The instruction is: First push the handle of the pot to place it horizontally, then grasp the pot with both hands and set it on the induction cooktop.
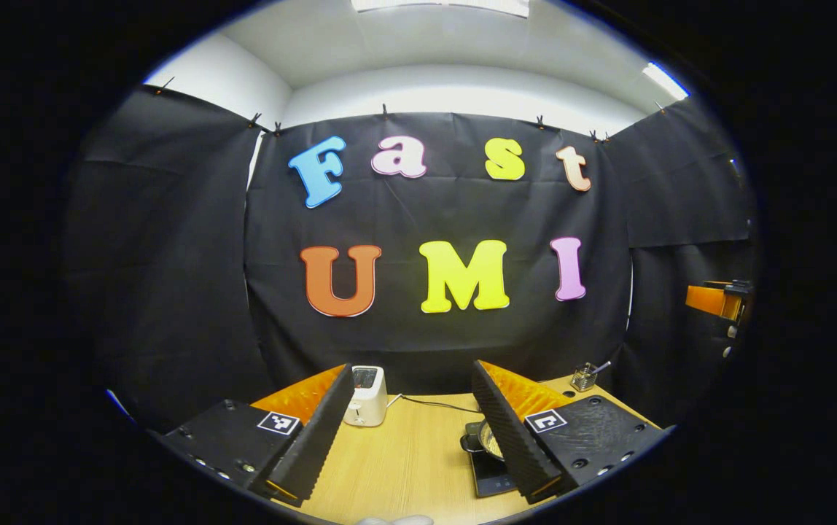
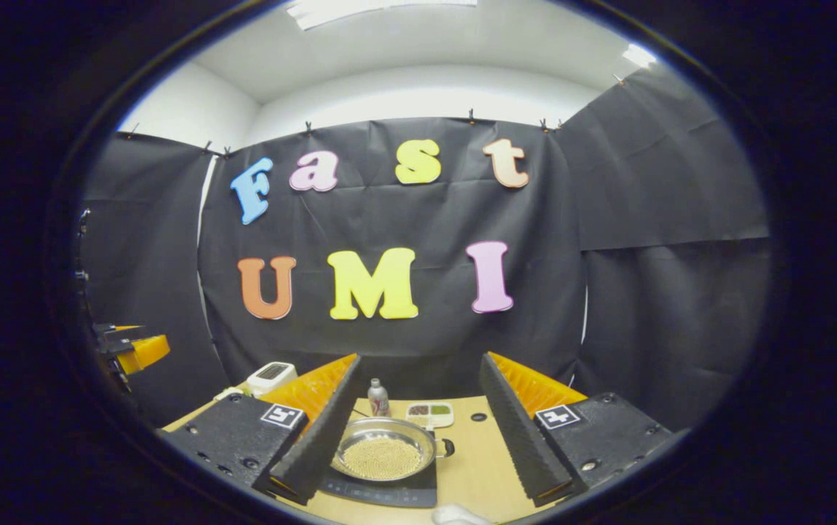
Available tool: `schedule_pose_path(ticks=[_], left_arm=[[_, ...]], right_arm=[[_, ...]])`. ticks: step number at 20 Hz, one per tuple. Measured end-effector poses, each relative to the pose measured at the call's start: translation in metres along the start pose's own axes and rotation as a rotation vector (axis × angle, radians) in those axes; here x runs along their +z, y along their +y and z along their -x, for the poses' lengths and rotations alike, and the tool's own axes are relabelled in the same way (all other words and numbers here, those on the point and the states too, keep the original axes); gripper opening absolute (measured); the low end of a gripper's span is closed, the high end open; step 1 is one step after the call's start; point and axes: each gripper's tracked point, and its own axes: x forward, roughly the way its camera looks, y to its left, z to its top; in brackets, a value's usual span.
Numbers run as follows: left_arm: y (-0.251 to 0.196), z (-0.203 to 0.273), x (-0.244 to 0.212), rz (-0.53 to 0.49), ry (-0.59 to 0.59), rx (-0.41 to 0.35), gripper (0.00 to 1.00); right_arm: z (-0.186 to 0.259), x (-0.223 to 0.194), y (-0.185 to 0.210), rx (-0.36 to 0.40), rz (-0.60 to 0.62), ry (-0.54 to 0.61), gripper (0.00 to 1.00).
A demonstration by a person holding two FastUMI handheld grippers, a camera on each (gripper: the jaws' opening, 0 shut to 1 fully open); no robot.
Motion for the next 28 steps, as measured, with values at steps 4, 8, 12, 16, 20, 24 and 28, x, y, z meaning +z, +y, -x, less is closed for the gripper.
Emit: schedule_pose_path(ticks=[4,8,12,16,20,24,28], left_arm=[[-0.007,0.013,0.000,-0.001,0.006,0.000,0.96],[-0.009,0.016,0.007,0.000,0.001,0.000,0.96],[-0.013,0.010,0.013,-0.002,0.002,-0.007,0.96],[-0.021,0.002,0.023,-0.009,-0.009,-0.014,0.96],[-0.035,-0.007,0.027,-0.006,-0.014,-0.050,0.96],[-0.042,-0.009,0.031,0.001,-0.026,-0.068,0.96],[-0.037,-0.004,0.033,0.001,-0.027,-0.065,0.96]], right_arm=[[0.005,0.000,-0.001,0.019,0.008,-0.005,0.99],[0.008,0.006,0.003,0.029,0.031,-0.019,1.00],[0.007,0.006,0.008,0.041,0.023,-0.014,1.00],[0.002,0.010,0.003,0.038,0.055,-0.009,1.00],[0.003,0.013,-0.005,0.021,0.036,-0.009,1.00],[0.003,0.013,-0.008,0.010,0.037,-0.012,0.99],[0.001,0.012,-0.004,0.014,0.029,-0.009,1.00]])
